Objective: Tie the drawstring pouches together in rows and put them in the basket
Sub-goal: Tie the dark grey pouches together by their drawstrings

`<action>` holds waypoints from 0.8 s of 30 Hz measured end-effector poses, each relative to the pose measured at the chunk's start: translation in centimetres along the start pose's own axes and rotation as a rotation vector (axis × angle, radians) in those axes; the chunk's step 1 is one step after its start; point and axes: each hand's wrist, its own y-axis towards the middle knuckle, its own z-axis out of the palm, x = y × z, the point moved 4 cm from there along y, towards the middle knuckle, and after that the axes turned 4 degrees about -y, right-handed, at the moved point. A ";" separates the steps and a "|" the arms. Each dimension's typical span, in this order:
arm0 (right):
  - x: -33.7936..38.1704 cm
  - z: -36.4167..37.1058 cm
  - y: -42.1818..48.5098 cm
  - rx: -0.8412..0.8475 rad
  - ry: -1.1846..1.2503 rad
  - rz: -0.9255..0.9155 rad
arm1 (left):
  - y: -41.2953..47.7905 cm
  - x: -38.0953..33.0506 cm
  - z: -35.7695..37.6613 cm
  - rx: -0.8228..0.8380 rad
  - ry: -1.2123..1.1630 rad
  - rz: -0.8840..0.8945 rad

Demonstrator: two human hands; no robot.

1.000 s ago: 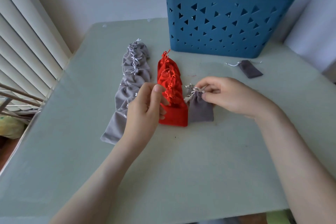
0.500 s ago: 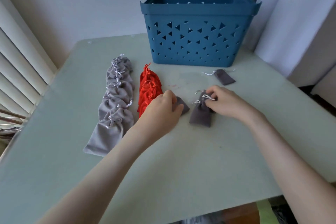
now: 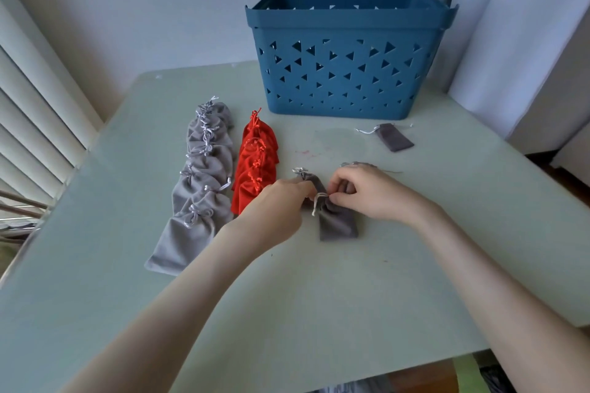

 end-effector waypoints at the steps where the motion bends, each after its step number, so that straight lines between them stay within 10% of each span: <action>1: 0.3 -0.1 -0.1 0.015 0.055 -0.007 | -0.2 0.0 -0.4 -0.041 -0.033 0.014; 10: 2.8 0.3 0.7 -0.003 0.313 -0.111 | -2.7 1.4 -2.7 -0.361 -0.287 -0.005; 24: 4.2 2.1 1.5 0.193 0.362 -0.163 | -4.7 3.2 -1.9 -0.329 -0.529 -0.110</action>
